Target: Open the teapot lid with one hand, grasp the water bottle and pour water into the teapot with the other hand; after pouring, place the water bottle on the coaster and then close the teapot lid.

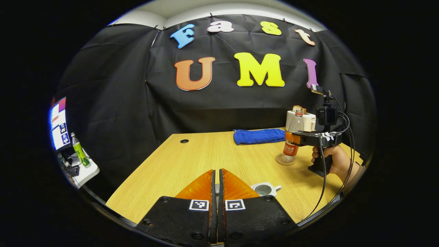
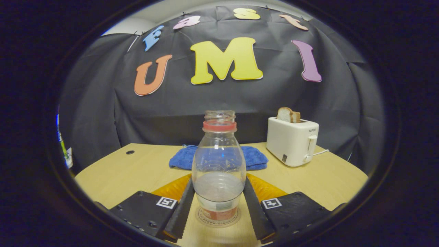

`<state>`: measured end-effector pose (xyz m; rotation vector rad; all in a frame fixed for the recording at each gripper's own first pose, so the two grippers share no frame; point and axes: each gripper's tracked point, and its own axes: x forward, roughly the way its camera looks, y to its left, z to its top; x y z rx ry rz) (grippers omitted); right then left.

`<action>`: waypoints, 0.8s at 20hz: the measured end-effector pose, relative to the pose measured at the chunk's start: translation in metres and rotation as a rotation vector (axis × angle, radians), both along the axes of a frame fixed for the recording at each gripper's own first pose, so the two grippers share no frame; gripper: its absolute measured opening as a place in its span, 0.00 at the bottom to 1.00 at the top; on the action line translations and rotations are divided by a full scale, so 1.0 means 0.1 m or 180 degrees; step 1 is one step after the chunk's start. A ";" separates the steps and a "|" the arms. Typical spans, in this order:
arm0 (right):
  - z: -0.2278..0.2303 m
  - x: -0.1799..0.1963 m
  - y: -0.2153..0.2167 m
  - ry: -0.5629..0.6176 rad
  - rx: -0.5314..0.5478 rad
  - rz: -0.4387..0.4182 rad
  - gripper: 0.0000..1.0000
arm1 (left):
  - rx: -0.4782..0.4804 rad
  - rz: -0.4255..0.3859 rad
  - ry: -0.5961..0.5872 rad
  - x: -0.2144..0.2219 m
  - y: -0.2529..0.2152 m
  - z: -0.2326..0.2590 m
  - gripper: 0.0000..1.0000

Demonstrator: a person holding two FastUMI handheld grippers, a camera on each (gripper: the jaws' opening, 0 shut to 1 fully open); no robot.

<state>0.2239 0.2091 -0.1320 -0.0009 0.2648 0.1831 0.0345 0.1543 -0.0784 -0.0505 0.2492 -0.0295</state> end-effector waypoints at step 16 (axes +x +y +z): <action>0.16 -0.26 0.04 -0.0200 -0.0086 0.0200 0.96 | -0.0014 -0.0016 -0.0036 0.01 -0.05 0.05 0.04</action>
